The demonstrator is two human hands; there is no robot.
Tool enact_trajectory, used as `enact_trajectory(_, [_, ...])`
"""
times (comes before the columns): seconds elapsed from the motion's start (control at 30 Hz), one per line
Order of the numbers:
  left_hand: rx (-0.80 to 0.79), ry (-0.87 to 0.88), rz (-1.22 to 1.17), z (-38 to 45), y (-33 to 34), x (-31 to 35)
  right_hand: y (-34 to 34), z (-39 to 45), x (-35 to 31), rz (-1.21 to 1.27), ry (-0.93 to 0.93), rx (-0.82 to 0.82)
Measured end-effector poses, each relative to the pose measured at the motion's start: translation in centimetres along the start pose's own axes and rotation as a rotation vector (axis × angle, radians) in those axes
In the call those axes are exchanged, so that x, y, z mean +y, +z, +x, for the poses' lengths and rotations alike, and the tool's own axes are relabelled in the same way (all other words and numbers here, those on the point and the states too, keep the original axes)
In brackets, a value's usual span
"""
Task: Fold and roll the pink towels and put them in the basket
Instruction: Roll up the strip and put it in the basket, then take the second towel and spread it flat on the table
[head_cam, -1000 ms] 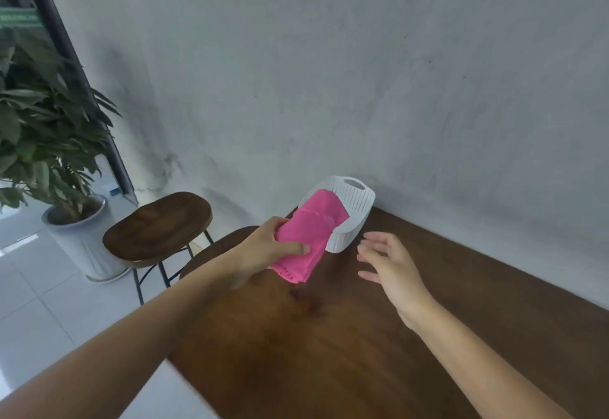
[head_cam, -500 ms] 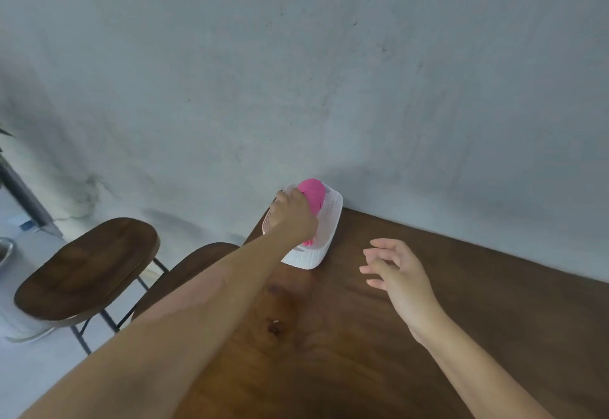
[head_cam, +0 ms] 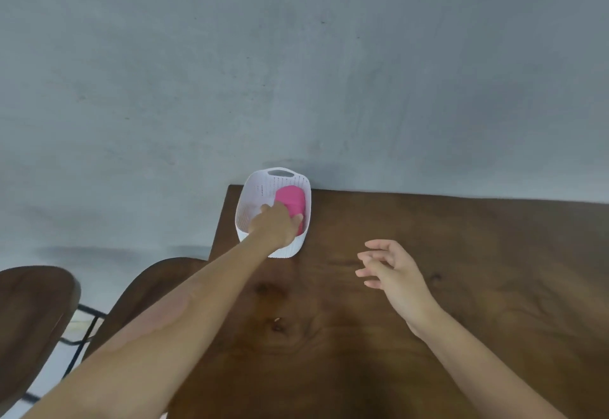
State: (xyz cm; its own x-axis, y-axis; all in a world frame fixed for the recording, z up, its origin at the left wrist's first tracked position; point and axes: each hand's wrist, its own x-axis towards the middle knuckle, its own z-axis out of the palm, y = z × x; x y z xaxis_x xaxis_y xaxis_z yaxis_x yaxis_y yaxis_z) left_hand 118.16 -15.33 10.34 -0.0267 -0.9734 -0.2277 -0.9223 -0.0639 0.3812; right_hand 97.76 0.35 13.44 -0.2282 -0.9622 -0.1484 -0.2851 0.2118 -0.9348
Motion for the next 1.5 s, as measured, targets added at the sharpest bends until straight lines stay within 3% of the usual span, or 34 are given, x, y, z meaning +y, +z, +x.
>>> enact_trajectory(0.13, [0.272,0.213,0.186,-3.0,0.2,0.3,-0.1,-1.5,1.5,0.004,0.056,0.05])
enact_trajectory(0.2, [0.425,0.384,0.119,-5.7,1.2,0.8,-0.7,-2.5,2.6,0.013,0.085,0.076])
enact_trajectory(0.27, [0.472,0.528,-0.045,-8.8,2.9,1.2,-1.6,-3.6,3.7,0.011,0.109,0.105])
enact_trajectory(0.37, [0.392,0.596,-0.164,-12.8,6.4,1.9,-3.5,-5.4,5.7,0.018,0.14,0.148])
enact_trajectory(0.63, [0.131,0.553,-0.325,-20.7,15.0,8.1,-12.7,-11.0,12.9,0.029,0.181,0.237])
enact_trajectory(1.07, [-0.056,0.688,-0.311,-30.0,28.3,32.7,-37.8,-22.1,24.6,0.135,0.193,0.424])
enact_trajectory(1.5, [-0.208,0.968,-0.209,-35.3,37.1,55.1,-57.5,-28.7,30.4,0.15,0.261,0.71])
